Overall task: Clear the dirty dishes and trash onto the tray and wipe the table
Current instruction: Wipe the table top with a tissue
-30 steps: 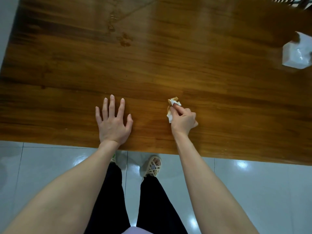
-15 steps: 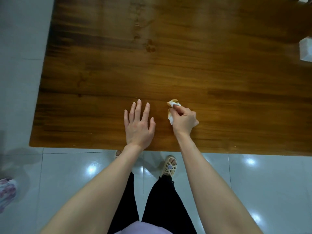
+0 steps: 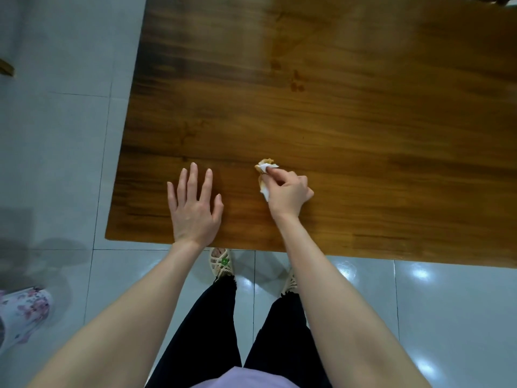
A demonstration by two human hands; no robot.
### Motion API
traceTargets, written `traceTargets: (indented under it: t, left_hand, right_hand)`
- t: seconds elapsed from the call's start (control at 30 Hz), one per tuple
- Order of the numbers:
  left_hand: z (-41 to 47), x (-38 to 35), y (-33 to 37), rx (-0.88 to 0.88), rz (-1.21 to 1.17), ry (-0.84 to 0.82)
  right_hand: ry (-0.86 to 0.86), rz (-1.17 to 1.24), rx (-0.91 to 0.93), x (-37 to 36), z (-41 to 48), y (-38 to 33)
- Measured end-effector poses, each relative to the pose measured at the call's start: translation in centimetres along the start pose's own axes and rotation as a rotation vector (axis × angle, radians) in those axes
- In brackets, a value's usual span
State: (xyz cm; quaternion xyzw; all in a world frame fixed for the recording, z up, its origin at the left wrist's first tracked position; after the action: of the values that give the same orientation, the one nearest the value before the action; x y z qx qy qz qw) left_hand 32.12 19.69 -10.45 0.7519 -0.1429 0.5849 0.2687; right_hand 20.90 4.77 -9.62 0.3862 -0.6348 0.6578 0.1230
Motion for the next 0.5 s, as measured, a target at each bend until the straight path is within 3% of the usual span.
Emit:
traceTargets:
  t: [0.27,0.5]
  left_hand:
    - [-0.04,-0.76,-0.86,-0.042,0.064,-0.031]
    - [-0.02,-0.84,-0.92,-0.049,0.058,-0.025]
  right_hand:
    - [0.219,0.09,-0.1,0.6,0.32,0.19]
    - [0.065,-0.085,0.037,0.37,0.43,0.66]
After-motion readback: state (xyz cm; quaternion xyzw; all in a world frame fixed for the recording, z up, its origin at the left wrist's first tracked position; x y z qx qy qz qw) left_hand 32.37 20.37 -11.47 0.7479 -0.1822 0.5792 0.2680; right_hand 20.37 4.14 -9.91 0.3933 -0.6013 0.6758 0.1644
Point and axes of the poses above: each hand's wrist, its own z-axis towards the middle knuckle, its own x-axis out of the back of the hand, y = z × x, the point moved 3 cm from there along z, towards the middle knuckle, and after that the axes turned 10 degrees about x, right-handed, at the moved point
